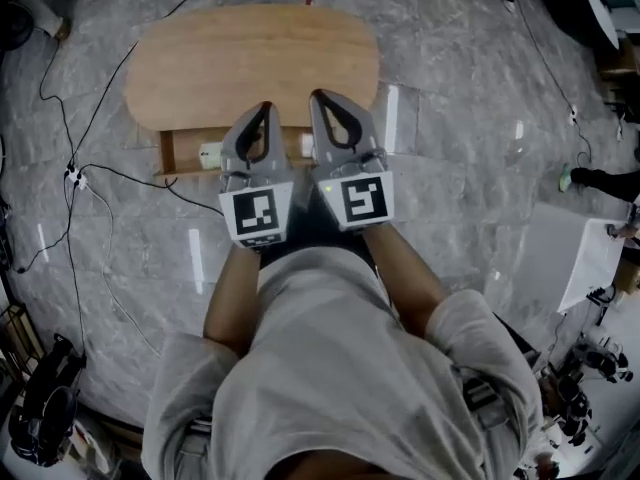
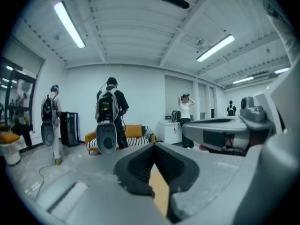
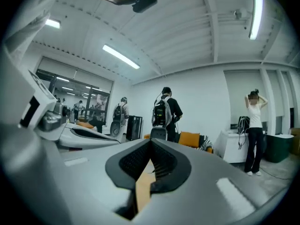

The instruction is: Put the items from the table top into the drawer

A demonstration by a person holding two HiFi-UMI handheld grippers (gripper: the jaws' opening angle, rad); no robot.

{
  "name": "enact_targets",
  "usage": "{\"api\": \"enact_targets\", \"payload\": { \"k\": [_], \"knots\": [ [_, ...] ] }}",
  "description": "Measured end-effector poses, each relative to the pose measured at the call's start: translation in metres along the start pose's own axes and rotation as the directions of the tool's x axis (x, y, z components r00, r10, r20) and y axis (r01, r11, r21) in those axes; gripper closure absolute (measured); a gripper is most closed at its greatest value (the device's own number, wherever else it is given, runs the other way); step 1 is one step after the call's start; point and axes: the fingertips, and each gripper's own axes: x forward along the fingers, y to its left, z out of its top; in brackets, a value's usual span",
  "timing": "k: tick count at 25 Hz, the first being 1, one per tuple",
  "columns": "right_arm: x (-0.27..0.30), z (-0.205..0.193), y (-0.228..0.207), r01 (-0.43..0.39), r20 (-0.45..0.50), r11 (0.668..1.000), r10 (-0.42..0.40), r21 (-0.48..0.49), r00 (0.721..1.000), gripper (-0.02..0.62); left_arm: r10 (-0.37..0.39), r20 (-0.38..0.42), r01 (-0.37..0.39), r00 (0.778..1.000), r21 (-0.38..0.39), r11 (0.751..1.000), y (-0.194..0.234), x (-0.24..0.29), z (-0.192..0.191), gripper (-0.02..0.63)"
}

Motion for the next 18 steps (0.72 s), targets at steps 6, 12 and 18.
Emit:
{"api": "enact_targets", "payload": {
  "k": [6,12,18],
  "knots": [
    [-0.021,0.077,-0.034,0.104,0.138,0.993,-0.095,-0.059,0.986,0.589,-0.040,0.158,0.037,0.987,0.023,0.999,-0.026,-0.006,0.073,0.586],
    [-0.042,0.121,-0.054,0.149,0.200,0.979,-0.119,-0.140,0.973,0.589,-0.078,0.260,0.067,0.963,0.051,0.996,-0.052,-0.012,0.124,0.586],
    [-0.068,0.148,-0.084,0.170,0.267,0.973,-0.124,-0.158,0.956,0.589,-0.089,0.324,0.079,0.942,0.044,0.996,-0.089,-0.010,0.153,0.586]
  ]
}}
